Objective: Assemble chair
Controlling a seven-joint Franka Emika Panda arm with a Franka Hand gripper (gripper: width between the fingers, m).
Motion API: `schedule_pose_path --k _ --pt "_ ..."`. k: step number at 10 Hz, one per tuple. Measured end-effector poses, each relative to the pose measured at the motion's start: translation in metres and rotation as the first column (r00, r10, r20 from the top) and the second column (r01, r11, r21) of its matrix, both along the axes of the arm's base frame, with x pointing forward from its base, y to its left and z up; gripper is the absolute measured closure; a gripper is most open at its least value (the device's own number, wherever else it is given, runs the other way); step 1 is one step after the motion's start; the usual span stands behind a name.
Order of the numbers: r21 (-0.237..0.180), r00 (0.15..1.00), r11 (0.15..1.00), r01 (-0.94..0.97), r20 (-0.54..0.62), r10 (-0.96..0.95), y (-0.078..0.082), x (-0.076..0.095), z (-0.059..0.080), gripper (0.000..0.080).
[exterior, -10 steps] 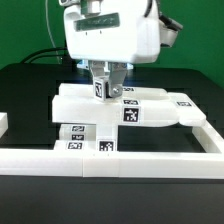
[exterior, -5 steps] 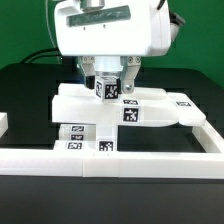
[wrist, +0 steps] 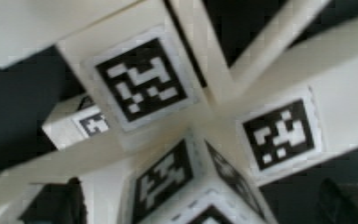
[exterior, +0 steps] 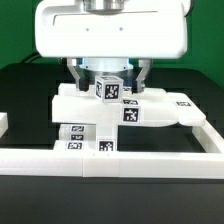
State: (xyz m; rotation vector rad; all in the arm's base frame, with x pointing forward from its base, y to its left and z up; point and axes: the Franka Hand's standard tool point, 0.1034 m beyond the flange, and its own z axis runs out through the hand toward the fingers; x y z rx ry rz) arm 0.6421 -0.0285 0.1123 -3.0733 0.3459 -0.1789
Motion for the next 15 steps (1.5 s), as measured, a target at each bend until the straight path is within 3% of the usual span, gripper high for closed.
schedule_pose_path --k 5,7,8,9,11,15 --pt "-0.059 0.927 0.925 -0.375 -0.012 0.375 -0.0018 -0.0025 -0.0021 0.0176" --pt "-0.056 0.937 0.935 -0.349 -0.012 0.349 -0.002 -0.0026 -0.0024 0.0531" --pt "-0.056 0.937 0.935 -0.349 -0.012 0.349 -0.002 -0.0027 -0.0025 0.0534" --pt "-0.051 0.95 0.949 -0.312 -0.011 0.312 -0.0021 -0.0026 -0.0025 0.0534" --pt "-0.007 1.0 1.0 -0.019 0.01 0.019 -0.0013 -0.001 -0.003 0.0534" --pt "0.032 0.963 0.963 0.269 0.008 -0.269 -0.0011 -0.0004 -0.0031 0.0534"
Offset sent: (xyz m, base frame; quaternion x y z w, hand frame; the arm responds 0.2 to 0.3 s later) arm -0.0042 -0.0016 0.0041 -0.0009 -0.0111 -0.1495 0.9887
